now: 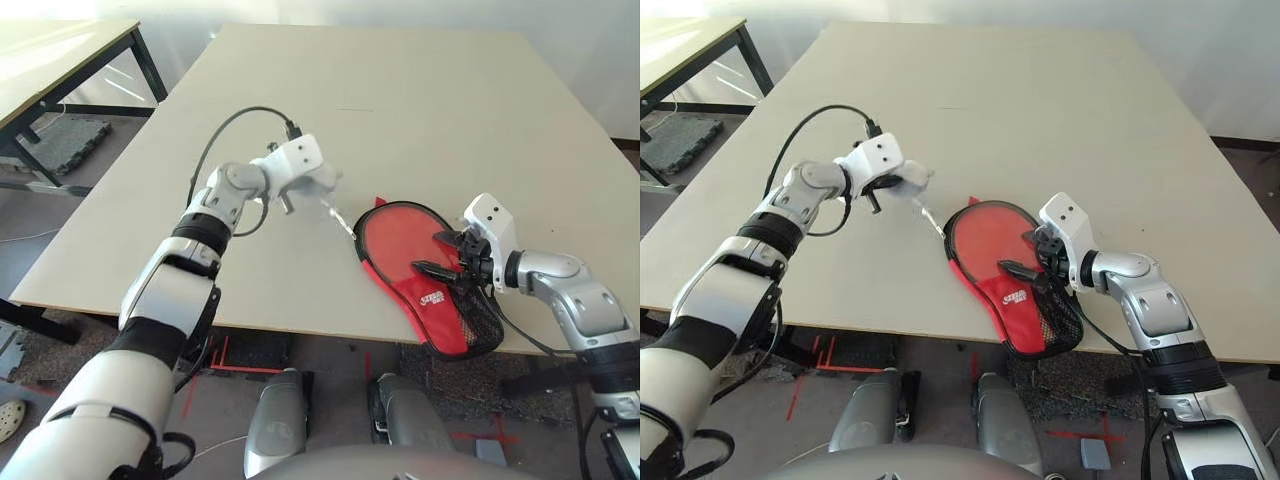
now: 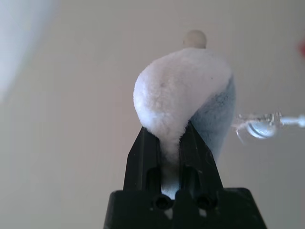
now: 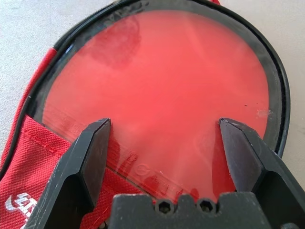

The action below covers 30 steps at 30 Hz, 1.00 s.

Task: Store the ping-pong paddle in its case and zip it.

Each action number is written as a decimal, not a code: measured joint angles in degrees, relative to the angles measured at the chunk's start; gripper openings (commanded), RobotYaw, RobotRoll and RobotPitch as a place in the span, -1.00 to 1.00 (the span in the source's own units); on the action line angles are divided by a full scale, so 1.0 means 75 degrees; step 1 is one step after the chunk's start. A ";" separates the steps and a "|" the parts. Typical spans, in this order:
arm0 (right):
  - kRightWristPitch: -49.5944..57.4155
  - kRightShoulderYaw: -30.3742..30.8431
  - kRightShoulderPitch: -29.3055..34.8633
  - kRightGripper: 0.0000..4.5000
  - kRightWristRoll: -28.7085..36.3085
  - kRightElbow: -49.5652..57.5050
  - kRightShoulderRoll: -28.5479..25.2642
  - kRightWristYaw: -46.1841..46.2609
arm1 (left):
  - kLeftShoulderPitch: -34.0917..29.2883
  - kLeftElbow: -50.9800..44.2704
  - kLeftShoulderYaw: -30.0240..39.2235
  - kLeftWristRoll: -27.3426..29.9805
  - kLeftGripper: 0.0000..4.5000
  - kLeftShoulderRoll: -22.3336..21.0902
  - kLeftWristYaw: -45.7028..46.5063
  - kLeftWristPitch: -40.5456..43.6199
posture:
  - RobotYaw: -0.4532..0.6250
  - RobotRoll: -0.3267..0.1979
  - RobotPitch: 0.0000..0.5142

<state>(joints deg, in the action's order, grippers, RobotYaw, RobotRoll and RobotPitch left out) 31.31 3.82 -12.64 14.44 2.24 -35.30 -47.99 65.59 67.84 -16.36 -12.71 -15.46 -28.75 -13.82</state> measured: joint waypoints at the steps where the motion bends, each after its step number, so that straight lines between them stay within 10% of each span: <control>1: 0.0002 -0.0005 0.0030 1.00 0.0005 0.0027 0.0011 0.0017 | 0.0114 0.0141 0.0013 -0.0057 -0.92 0.0122 0.0278 -0.0198 | -0.07 0.25 -0.64; 8: 0.0086 -0.0094 0.0260 1.00 0.0100 0.0280 0.0019 0.0130 | 0.0573 0.0668 0.0029 -0.0456 -0.92 0.0786 0.1858 -0.1416 | -0.12 0.25 -0.61; 19: 0.0211 -0.0182 0.0377 1.00 0.0165 0.0465 0.0019 0.0257 | 0.0556 0.0716 0.0315 -0.0386 -0.93 0.1966 0.1005 -0.1594 | -0.12 0.25 -0.60; 30: 0.0219 -0.0170 0.0382 1.00 0.0170 0.0496 0.0112 0.0326 | 0.0586 0.0653 0.0959 0.0057 0.86 0.2362 0.0306 -0.1076 | -0.12 0.25 -0.60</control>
<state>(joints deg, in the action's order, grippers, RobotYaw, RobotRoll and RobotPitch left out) 32.96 2.55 -9.78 15.72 5.96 -34.46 -45.55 69.99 72.74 -9.17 -12.29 2.26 -26.45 -21.89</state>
